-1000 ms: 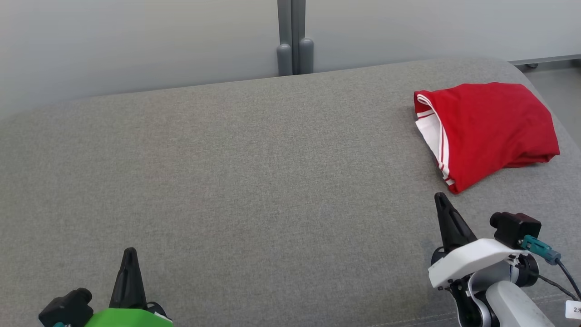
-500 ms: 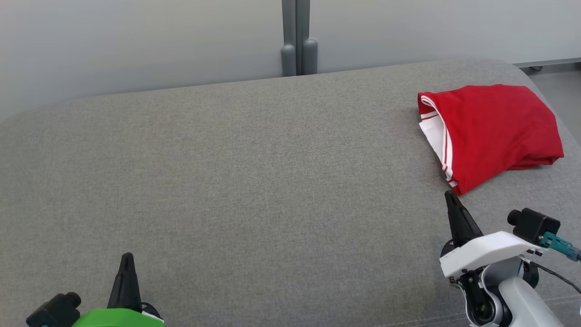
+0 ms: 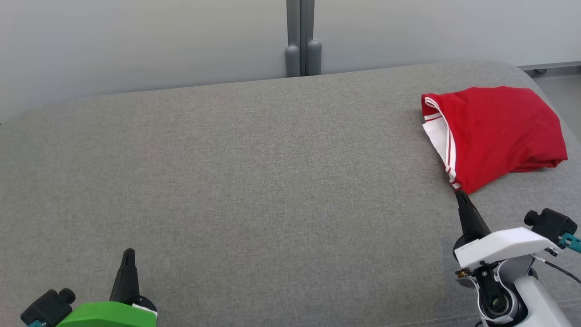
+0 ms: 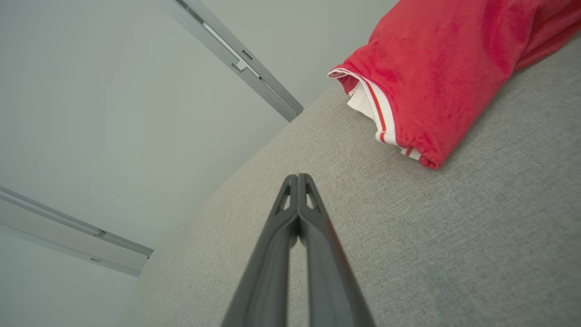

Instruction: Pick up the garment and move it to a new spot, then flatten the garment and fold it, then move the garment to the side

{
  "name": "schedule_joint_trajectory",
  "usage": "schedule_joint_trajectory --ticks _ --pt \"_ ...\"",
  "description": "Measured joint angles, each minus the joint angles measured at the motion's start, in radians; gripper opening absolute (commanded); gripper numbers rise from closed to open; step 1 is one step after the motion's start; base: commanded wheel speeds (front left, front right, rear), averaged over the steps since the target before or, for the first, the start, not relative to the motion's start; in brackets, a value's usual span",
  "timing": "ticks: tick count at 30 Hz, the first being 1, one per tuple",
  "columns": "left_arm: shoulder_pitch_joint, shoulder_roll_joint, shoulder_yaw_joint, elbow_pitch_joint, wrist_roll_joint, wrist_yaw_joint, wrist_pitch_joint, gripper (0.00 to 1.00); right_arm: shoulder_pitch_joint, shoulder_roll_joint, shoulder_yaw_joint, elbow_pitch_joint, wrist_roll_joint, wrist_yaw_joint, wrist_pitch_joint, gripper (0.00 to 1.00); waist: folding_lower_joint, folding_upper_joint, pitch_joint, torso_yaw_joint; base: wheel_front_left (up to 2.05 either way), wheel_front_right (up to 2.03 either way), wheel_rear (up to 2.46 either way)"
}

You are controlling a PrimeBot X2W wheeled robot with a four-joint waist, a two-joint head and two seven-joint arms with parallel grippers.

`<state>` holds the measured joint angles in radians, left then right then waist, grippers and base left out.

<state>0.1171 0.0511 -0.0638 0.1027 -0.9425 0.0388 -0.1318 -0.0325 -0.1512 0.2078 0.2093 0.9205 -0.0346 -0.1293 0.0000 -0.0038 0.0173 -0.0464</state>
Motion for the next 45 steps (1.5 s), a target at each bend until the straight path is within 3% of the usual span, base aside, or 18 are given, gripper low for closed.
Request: schedule_joint_trajectory --ticks 45 --pt "-0.104 0.028 0.036 0.106 -0.517 -0.109 0.123 0.0 -0.005 0.048 -0.192 0.037 0.528 0.105 0.131 0.0 0.0 0.0 -0.01 0.033 0.0 0.0 0.0"
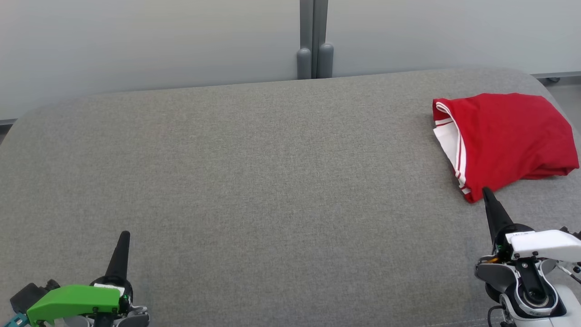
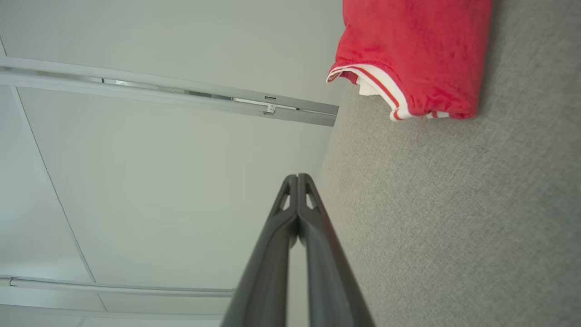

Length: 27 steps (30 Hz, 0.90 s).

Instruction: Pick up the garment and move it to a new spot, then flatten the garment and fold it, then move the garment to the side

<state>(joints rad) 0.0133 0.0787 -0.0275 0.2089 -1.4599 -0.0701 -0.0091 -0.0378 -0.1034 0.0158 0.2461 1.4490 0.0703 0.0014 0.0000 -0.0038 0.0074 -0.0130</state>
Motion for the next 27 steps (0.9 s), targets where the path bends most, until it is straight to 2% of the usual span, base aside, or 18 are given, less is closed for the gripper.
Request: schedule_joint_trajectory --ticks 18,27 --pt "-0.042 0.005 0.022 0.04 -0.21 -0.04 0.049 0.0 -0.014 0.012 -0.075 0.017 0.209 0.044 0.045 0.0 0.0 0.0 -0.004 0.013 0.0 0.0 0.0" --pt "-0.046 0.006 0.022 0.044 -0.211 -0.04 0.052 0.0 -0.015 0.012 -0.076 0.02 0.211 0.044 0.045 0.0 0.0 0.0 -0.004 0.013 0.0 0.0 0.0"
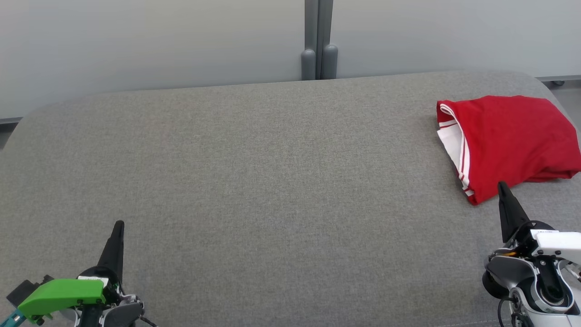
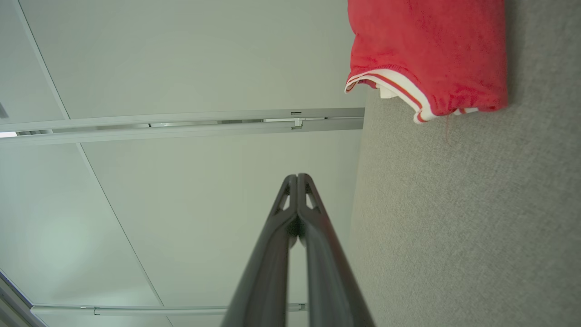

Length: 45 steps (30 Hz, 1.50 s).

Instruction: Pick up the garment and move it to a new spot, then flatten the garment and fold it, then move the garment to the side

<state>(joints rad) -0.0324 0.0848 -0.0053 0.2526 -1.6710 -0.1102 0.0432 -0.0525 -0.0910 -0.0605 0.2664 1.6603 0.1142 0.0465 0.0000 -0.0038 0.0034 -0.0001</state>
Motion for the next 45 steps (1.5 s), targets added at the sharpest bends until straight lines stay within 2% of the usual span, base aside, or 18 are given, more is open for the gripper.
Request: schedule_joint_trajectory --ticks 45 --pt "-0.012 0.0 0.003 0.022 0.0 -0.01 0.002 0.0 -0.001 0.003 -0.003 0.01 0.0 0.0 0.007 0.0 0.0 0.0 -0.001 0.0 0.0 0.0 0.0"
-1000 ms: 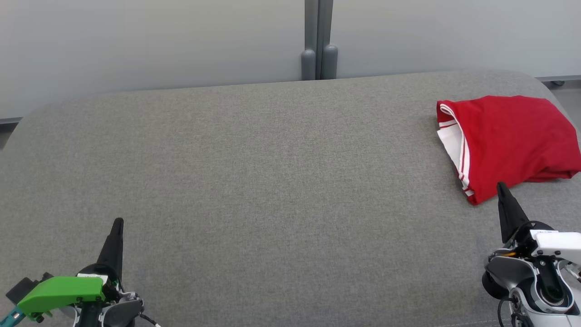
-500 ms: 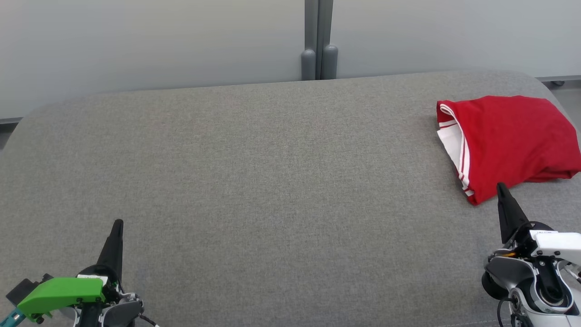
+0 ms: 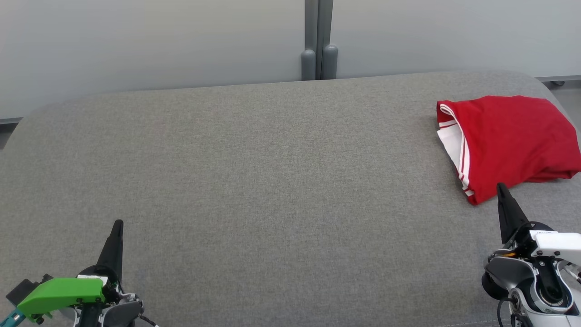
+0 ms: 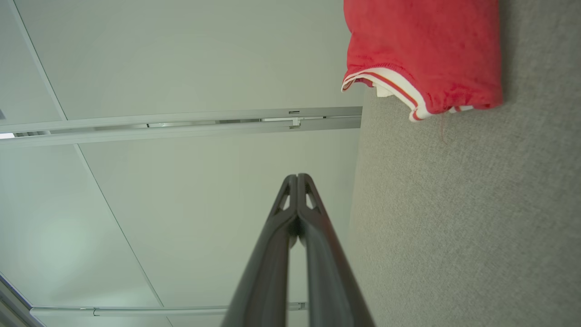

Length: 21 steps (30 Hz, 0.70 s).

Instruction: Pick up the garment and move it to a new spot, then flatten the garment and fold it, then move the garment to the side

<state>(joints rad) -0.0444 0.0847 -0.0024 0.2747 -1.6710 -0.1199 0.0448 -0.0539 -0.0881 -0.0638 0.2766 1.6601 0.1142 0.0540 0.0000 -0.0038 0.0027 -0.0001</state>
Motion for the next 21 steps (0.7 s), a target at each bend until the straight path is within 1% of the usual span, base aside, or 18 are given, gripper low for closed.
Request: schedule_joint_trajectory --ticks 21 --pt "-0.001 0.0 0.001 0.002 0.0 0.0 0.003 0.0 0.0 0.001 -0.001 0.003 0.0 0.0 0.001 0.0 0.0 0.0 0.0 0.0 0.0 0.0 0.0"
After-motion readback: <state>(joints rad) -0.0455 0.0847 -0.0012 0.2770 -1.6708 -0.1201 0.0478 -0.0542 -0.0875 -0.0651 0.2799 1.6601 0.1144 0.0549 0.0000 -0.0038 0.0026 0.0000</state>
